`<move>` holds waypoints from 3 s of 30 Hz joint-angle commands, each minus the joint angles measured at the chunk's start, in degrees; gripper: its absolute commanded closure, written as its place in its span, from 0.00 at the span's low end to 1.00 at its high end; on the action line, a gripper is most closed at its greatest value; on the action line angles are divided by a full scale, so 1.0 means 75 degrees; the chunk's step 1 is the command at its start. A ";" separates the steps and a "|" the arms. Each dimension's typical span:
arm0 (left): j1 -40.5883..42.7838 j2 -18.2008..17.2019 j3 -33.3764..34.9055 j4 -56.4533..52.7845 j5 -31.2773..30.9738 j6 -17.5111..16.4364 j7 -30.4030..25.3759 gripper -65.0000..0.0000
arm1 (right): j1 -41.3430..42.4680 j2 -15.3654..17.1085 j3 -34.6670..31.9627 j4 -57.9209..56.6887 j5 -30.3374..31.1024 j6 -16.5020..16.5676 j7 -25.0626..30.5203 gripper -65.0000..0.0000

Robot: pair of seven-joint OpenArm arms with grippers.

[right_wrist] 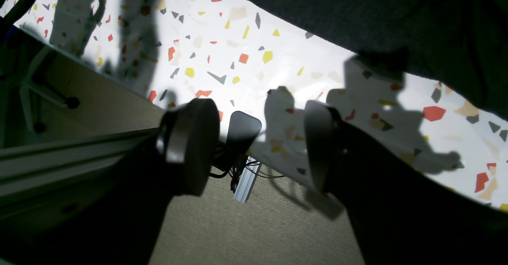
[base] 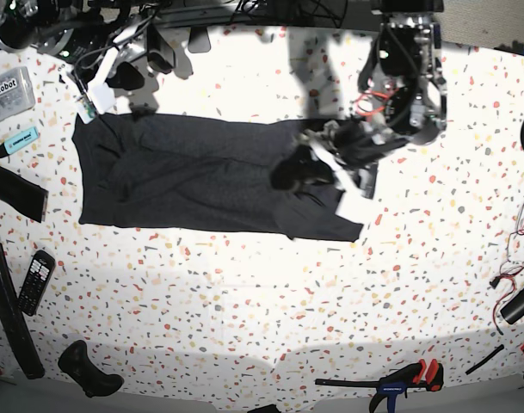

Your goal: Fold the T-shirt properly

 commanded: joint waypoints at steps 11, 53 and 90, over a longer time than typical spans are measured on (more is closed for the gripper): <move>-0.0108 0.0020 0.0134 0.0122 0.0207 -0.0079 -0.0749 1.00 | -0.0023 0.0064 0.0041 0.0143 0.0119 0.0034 0.0149 0.44; -0.1061 -0.0863 0.1918 0.1775 0.4220 0.2317 -0.0286 0.65 | -0.0023 0.0064 0.0041 0.0143 0.0122 0.0034 0.0233 0.44; -0.1792 0.0379 0.4334 -0.0629 0.6172 0.3646 -0.1530 0.64 | 0.0458 0.0067 0.0055 0.0140 -0.1600 0.0034 0.0000 0.44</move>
